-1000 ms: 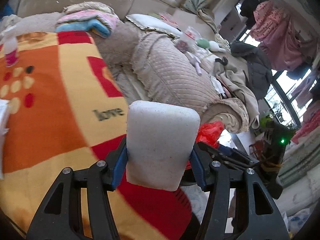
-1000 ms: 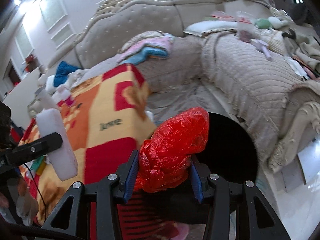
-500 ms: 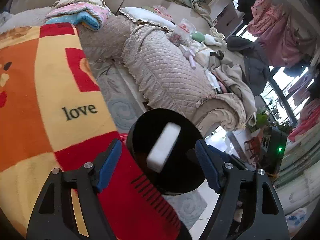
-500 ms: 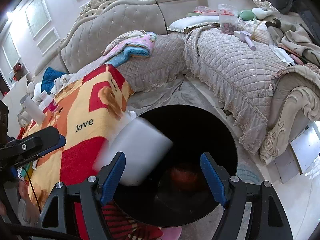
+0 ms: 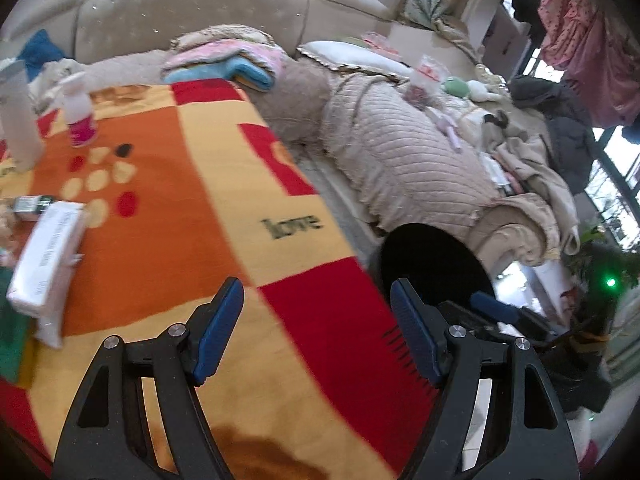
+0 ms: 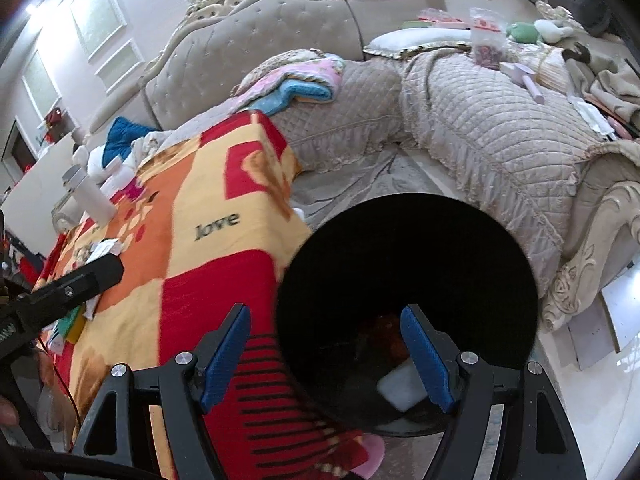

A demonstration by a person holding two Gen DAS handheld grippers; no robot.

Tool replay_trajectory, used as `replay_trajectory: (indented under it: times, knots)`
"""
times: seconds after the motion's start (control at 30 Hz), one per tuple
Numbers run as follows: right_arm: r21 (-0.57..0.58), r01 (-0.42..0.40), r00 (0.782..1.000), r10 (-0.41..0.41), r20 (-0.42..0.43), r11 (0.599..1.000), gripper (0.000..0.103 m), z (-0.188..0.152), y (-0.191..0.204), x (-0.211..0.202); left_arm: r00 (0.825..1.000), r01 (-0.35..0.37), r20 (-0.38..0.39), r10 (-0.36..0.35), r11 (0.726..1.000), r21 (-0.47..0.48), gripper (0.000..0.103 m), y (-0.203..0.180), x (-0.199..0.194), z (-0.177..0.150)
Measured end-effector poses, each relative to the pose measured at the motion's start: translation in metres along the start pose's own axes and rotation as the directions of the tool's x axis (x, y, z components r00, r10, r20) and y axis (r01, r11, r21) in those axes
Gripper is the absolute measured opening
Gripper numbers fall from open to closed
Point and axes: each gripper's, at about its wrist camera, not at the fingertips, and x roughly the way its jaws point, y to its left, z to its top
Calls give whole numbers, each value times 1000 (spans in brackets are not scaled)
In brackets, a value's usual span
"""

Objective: Collect trash
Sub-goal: 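Grasp the white tissue with the left tool while the right tool grasps the white Escitalopram box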

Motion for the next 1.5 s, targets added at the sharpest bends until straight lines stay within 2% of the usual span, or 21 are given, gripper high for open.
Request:
replay_trajectory:
  times: [0.17, 0.53, 0.9, 1.23, 1.5]
  knots:
    - [-42, -38, 999, 38, -11, 998, 75, -3, 32, 2, 995, -94, 14, 94, 995, 11, 75, 21, -17, -12]
    - [-141, -109, 993, 104, -48, 984, 76, -13, 104, 12, 981, -188, 43, 190, 981, -50, 75, 73, -58, -34]
    - [-213, -165, 985, 150, -83, 963, 77, -24, 163, 17, 965, -251, 53, 257, 962, -108, 75, 114, -96, -57]
    - [-293, -241, 967, 204, -152, 925, 78, -44, 219, 27, 950, -304, 10, 311, 933, -193, 75, 163, -140, -91]
    - [-328, -294, 951, 242, -192, 898, 78, -50, 257, 40, 924, -375, -22, 382, 894, -243, 75, 206, -185, -126]
